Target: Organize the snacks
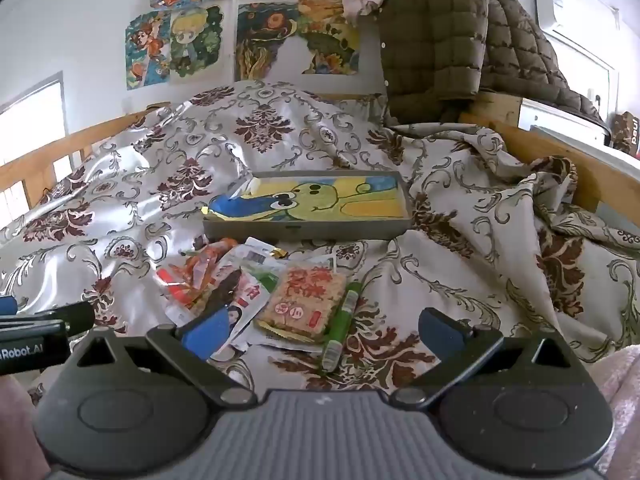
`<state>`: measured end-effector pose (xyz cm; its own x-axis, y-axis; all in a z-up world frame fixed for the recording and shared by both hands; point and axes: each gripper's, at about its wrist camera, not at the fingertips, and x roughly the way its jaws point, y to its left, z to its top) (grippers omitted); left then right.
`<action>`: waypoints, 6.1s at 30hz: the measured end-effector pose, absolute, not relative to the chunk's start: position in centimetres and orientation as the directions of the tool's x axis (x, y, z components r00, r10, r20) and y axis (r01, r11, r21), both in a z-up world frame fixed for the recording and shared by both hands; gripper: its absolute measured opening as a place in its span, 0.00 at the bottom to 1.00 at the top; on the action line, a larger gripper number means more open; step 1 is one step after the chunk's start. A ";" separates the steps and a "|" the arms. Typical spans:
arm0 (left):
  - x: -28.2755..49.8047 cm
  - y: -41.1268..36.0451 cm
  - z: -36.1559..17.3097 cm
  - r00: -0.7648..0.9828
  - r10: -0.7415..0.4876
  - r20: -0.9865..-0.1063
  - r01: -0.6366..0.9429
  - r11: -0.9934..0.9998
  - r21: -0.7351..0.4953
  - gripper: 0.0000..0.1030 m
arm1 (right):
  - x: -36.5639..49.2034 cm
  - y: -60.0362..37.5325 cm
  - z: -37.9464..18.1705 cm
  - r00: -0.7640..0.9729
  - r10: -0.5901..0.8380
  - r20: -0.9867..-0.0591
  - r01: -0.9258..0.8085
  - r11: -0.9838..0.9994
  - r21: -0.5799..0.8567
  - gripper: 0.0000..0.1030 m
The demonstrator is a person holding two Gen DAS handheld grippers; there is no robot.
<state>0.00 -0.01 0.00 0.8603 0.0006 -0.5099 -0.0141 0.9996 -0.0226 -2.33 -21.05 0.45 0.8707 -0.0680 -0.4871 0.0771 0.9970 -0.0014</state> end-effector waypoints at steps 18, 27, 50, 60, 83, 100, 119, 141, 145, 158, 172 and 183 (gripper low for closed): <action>0.0 0.0 0.0 0.859 0.000 -0.513 -0.013 1.000 -0.022 0.99 | -2.2 -21.0 0.4 0.870 -0.067 -0.488 0.076 0.997 -0.002 1.00; 0.0 0.0 0.0 0.858 0.000 -0.514 -0.013 1.000 -0.022 0.99 | -2.3 -20.9 0.4 0.870 -0.065 -0.489 0.074 0.997 0.001 1.00; 0.0 0.0 0.0 0.857 0.001 -0.515 -0.014 1.000 -0.021 0.99 | -2.2 -20.9 0.3 0.870 -0.063 -0.489 0.070 0.998 -0.003 1.00; 0.0 0.0 0.0 0.856 0.001 -0.516 -0.014 1.000 -0.021 0.99 | -2.2 -20.8 0.2 0.869 -0.062 -0.490 0.069 0.998 -0.004 1.00; 0.1 -0.1 -0.4 0.844 -0.001 -0.536 -0.005 1.000 -0.009 0.99 | -2.2 -21.0 0.1 0.863 -0.033 -0.504 0.057 0.998 0.032 1.00; 6.2 -0.4 -0.2 0.729 -0.176 -0.662 0.186 0.981 -0.057 0.99 | 4.2 -24.7 2.1 0.775 0.191 -0.603 -0.115 0.980 0.162 1.00; 14.4 -2.5 -1.8 0.573 -0.500 -0.649 0.599 0.796 -0.083 0.99 | 14.6 -30.5 -0.3 0.572 0.475 -0.669 -0.214 0.873 0.437 1.00; 21.1 -3.5 -7.2 0.443 -0.534 -0.720 0.596 0.775 -0.209 0.99 | 20.3 -29.5 -5.9 0.418 0.519 -0.746 -0.160 0.850 0.502 1.00; 21.8 -3.3 -7.7 0.438 -0.537 -0.721 0.592 0.776 -0.218 0.99 | 20.8 -29.6 -6.4 0.422 0.525 -0.739 -0.137 0.843 0.520 1.00; 21.4 -4.4 -7.8 0.404 -0.583 -0.705 0.664 0.717 -0.213 0.99 | 22.5 -29.8 -7.3 0.426 0.532 -0.731 -0.092 0.830 0.550 1.00; 22.4 -4.4 -8.3 0.433 -0.520 -0.736 0.633 0.757 -0.162 0.98 | 22.8 -29.8 -7.2 0.432 0.538 -0.723 -0.080 0.822 0.564 0.95; 22.2 -4.2 -7.0 0.415 -0.548 -0.726 0.630 0.749 -0.206 0.78 | 21.9 -30.4 -6.1 0.450 0.579 -0.680 -0.085 0.786 0.612 0.92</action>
<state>22.19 -4.19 -7.00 0.4154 -0.5484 -0.7257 0.6296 0.7492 -0.2057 21.85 -30.36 -6.09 0.4496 0.5787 -0.6804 -0.0850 0.7860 0.6123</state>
